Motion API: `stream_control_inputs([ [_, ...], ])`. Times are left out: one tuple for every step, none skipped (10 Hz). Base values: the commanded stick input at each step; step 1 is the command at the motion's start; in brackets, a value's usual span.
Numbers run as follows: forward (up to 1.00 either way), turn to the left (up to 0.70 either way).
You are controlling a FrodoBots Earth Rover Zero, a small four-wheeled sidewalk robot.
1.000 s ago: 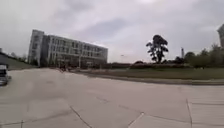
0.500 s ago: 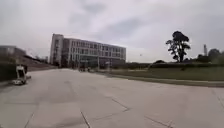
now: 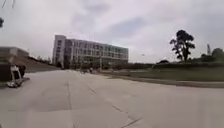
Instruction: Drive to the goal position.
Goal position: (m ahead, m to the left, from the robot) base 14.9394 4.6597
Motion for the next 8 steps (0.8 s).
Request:
stream_control_inputs([
  [0.70, 0.29],
  [0.70, 0.00],
  [0.70, 0.00],
  [0.70, 0.00],
  [0.70, 0.00],
  [0.70, 0.00],
  [0.70, 0.00],
  [0.83, 0.00],
])
